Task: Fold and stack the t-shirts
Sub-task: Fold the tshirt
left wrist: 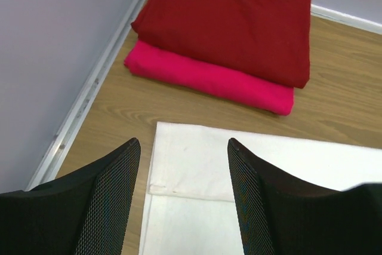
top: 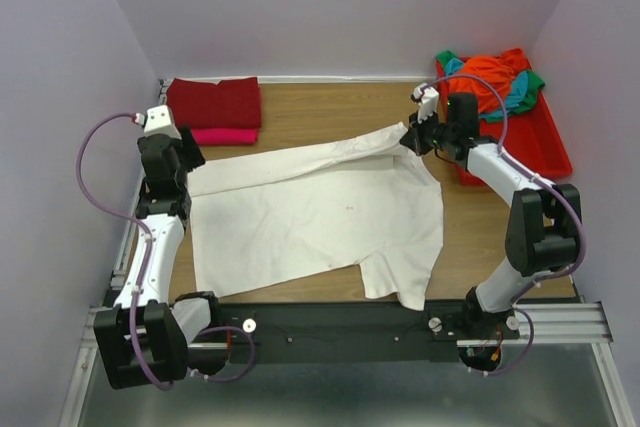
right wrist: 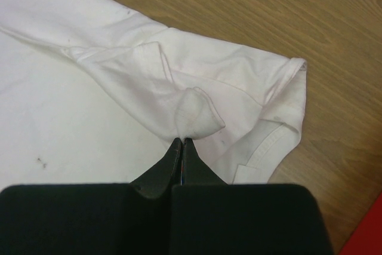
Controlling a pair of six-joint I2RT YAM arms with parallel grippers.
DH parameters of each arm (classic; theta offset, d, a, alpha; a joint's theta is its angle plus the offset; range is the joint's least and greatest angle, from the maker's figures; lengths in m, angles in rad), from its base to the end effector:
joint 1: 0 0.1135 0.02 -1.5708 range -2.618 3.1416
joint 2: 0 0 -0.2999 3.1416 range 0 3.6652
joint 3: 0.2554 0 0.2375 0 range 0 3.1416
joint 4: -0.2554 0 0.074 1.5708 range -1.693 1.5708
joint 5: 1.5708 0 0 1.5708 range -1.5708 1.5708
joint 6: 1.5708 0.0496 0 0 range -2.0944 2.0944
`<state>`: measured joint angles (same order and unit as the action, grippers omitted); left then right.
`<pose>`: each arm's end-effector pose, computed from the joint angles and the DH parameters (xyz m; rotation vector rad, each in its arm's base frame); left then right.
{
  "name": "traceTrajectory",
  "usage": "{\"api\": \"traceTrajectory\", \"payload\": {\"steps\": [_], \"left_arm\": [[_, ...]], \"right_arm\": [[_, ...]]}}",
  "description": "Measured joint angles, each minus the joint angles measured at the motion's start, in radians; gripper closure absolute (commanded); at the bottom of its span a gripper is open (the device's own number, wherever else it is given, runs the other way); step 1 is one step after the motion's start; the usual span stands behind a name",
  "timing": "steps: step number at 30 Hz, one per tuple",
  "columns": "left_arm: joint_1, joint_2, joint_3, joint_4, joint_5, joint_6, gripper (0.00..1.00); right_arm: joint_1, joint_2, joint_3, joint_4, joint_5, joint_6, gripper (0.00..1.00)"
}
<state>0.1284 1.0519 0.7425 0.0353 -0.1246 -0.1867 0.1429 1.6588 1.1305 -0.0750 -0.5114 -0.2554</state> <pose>0.2244 0.0352 0.3278 -0.3748 1.8048 0.0742 0.3644 0.0769 0.2817 -0.7003 2.0076 0.4876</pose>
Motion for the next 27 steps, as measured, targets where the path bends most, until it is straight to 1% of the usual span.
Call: {"api": "traceTrajectory", "payload": {"steps": [6, 9, 12, 17, 20, 27], "left_arm": [[-0.004, -0.019, -0.063, 0.004, 0.097, 0.06, 0.32], [-0.023, -0.048, -0.076, -0.001, 0.119, 0.079, 0.33], [-0.059, -0.088, -0.079, 0.001, 0.132, 0.097, 0.32], [-0.114, -0.131, -0.079, 0.002, 0.135, 0.112, 0.32], [-0.124, -0.132, -0.079, 0.001, 0.137, 0.115, 0.32], [-0.151, -0.132, -0.08, 0.001, 0.137, 0.117, 0.32]], "right_arm": [[0.0, 0.0, -0.012, -0.007, -0.016, -0.023, 0.98], [0.006, -0.01, -0.019, -0.023, -0.03, -0.043, 0.98], [0.02, -0.035, -0.039, -0.04, -0.034, -0.064, 0.98], [0.077, -0.095, -0.064, -0.058, -0.032, -0.106, 0.98], [0.105, -0.117, -0.076, -0.062, -0.028, -0.133, 0.98], [0.114, -0.119, -0.092, -0.093, -0.014, -0.17, 0.96]]}}
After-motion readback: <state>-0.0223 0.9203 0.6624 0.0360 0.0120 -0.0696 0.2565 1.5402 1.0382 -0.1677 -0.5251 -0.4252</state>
